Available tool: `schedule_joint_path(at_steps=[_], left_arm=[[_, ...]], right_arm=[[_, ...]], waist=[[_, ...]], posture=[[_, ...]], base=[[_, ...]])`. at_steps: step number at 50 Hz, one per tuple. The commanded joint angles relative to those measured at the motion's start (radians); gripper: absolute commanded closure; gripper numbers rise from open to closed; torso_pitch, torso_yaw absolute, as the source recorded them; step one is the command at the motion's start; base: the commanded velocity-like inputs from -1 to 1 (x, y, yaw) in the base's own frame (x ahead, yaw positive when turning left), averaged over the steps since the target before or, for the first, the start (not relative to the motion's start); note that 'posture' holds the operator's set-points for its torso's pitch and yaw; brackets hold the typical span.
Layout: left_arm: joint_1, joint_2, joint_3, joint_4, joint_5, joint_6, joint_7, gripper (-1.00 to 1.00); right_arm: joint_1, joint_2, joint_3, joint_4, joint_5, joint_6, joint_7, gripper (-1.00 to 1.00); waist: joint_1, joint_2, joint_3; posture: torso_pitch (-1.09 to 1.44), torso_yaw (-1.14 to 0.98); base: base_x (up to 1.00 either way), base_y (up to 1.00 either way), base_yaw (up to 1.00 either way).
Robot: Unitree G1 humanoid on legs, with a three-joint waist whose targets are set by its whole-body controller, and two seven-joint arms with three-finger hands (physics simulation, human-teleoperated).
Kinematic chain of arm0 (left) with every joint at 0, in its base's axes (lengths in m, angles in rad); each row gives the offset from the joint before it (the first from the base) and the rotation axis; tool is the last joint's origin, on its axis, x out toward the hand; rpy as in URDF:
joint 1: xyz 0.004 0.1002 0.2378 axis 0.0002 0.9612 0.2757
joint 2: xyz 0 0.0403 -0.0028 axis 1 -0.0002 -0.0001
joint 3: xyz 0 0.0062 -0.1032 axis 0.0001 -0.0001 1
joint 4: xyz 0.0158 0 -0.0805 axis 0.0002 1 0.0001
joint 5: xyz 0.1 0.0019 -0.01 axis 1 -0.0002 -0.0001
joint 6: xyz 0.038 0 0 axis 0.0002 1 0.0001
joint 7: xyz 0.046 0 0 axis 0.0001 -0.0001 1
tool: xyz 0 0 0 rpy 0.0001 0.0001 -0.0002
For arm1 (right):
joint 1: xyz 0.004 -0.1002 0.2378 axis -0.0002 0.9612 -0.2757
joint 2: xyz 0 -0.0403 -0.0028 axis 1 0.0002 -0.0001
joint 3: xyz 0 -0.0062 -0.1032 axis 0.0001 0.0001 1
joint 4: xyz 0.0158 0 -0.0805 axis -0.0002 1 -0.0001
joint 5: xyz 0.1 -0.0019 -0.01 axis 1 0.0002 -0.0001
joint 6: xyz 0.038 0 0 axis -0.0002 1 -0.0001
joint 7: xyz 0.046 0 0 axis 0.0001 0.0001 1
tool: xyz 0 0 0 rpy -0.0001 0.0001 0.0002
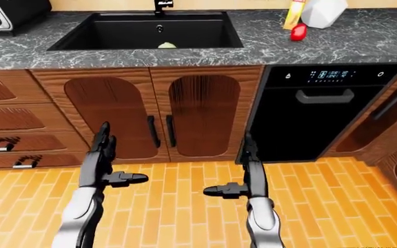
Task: Turn the sink spout to the right.
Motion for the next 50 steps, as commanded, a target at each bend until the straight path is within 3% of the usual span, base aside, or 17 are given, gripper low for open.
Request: schedule_joint_path(at_steps=[1,3,9,16,22,24,31,38,47,48,50], left_arm=[[-0.058,0.017,0.020,-0.096,-0.045,0.067,0.008,-1.00],[-0.114,0.030,0.033,-0.132,-0.071,0.147,0.020,-1.00],[-0.292,0.087,0.072,-0.177,-0.136,0.356,0.070,-1.00],[-0.577,0.187,0.087,-0.018,-0.194,0.472,0.100,-1.00],[-0.824,0.258,0.093,0.170,-0.224,0.527,0.116,-1.00],[-0.883,0.265,0.082,0.290,-0.211,0.468,0.115,-1.00],[-1.017,0.296,0.073,0.421,-0.196,0.445,0.125,-1.00],[-1.094,0.309,0.064,0.479,-0.172,0.441,0.124,-1.00],[-1.129,0.329,0.073,0.518,-0.165,0.437,0.128,-1.00],[-1.131,0.330,0.075,0.515,-0.166,0.440,0.129,-1.00],[-1.142,0.334,0.076,0.526,-0.165,0.441,0.130,-1.00]], right_arm=[[-0.031,-0.010,-0.025,-0.059,0.010,0.006,0.003,-1.00],[-0.076,-0.020,-0.051,-0.006,0.036,-0.004,0.011,-1.00],[-0.209,-0.077,-0.084,-0.123,0.067,0.231,0.040,-1.00],[-0.475,-0.209,-0.168,-0.068,0.137,0.438,0.081,-1.00],[-0.685,-0.316,-0.172,0.026,0.160,0.560,0.102,-1.00],[-0.754,-0.347,-0.169,0.167,0.155,0.509,0.124,-1.00],[-0.945,-0.409,-0.148,0.368,0.141,0.502,0.157,-1.00],[-1.069,-0.468,-0.138,0.424,0.119,0.561,0.193,-1.00],[-1.153,-0.499,-0.131,0.519,0.082,0.548,0.232,-1.00],[-1.155,-0.501,-0.130,0.519,0.077,0.549,0.237,-1.00],[-1.149,-0.503,-0.136,0.512,0.073,0.551,0.241,-1.00]], waist=[[0.001,0.001,-0.025],[-0.003,0.003,-0.024],[-0.005,0.001,-0.024],[-0.004,0.001,-0.022],[-0.004,-0.006,-0.006],[-0.005,-0.006,-0.002],[-0.007,-0.005,-0.005],[-0.005,-0.006,0.006],[-0.005,-0.008,0.007],[-0.006,-0.004,-0.015],[-0.005,0.000,0.004]], posture=[[0.00,0.00],[0.00,0.00],[0.00,0.00],[0.00,0.00],[0.00,0.00],[0.00,0.00],[0.00,0.00],[0.00,0.00],[0.00,0.00],[0.00,0.00],[0.00,0.00]], base=[[0.00,0.00,0.00],[0.00,0.00,0.00],[0.00,0.00,0.00],[0.00,0.00,0.00],[0.00,0.00,0.00],[0.00,0.00,0.00],[0.00,0.00,0.00],[0.00,0.00,0.00],[0.00,0.00,0.00],[0.07,0.00,0.00],[0.12,0.00,0.00]])
